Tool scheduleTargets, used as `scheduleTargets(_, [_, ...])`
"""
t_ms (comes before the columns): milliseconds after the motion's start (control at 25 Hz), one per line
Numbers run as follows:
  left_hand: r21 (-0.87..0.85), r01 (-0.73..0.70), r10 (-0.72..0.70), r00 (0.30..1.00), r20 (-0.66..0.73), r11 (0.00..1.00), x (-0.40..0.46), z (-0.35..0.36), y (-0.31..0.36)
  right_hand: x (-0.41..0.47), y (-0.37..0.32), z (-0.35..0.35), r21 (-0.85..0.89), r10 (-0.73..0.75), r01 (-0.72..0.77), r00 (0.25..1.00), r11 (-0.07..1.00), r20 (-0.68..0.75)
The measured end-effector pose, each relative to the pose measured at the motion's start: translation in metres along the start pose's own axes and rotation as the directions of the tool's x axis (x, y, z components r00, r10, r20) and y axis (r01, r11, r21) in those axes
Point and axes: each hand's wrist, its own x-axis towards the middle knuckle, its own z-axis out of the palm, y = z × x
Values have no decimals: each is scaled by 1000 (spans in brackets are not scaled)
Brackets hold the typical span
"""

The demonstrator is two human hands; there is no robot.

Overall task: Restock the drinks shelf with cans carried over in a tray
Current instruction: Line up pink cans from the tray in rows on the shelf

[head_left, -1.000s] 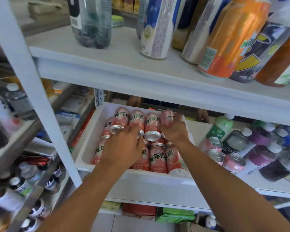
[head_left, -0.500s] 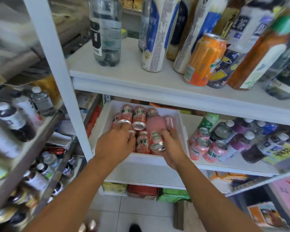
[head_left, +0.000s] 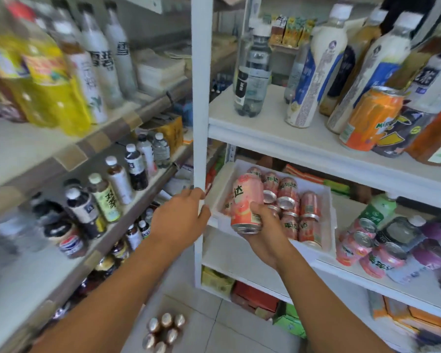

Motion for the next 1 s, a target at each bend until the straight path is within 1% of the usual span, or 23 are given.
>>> scheduleTargets(80, [43, 87, -85, 996, -39, 995, -19, -19, -8, -5, -2, 21, -9, 28, -27, 992, 1000, 119])
scheduleTargets(240, [80, 236, -226, 967, -119, 968, -58, -57, -21, -18, 1, 64, -52, 104, -94, 957, 994, 270])
scheduleTargets(280, [88, 268, -253, 956, -146, 959, -70, -67, -25, -21, 5, 78, -91, 101, -76, 946, 993, 307])
scheduleTargets(360, [109, 336, -313, 931, -186, 936, -93, -82, -34, -27, 14, 103, -185, 58, 8, 935, 983, 351])
scheduleTargets(480, [147, 466, -422, 871, -253, 873, -140, -112, -55, -44, 32, 150, -306, 67, 88, 885, 948, 461])
scheduleTargets(600, [159, 572, -498, 797, -343, 805, -191, -148, -82, -69, 54, 205, -308, 125, 81, 794, 948, 595])
scheduleTargets(720, [163, 651, -548, 727, -413, 741, -238, -183, -104, -93, 79, 254, -311, 126, 128, 721, 942, 681])
scheduleTargets(800, [141, 699, -585, 677, -446, 701, -274, -206, -122, -109, 101, 289, -339, 137, 170, 682, 925, 718])
scheduleTargets(920, [89, 753, -624, 600, -500, 652, -327, -237, -152, -133, 133, 342, -377, 121, 261, 659, 889, 742])
scheduleTargets(1000, [74, 776, -638, 565, -524, 627, -355, -255, -168, -149, 149, 370, -375, 102, 316, 631, 871, 769])
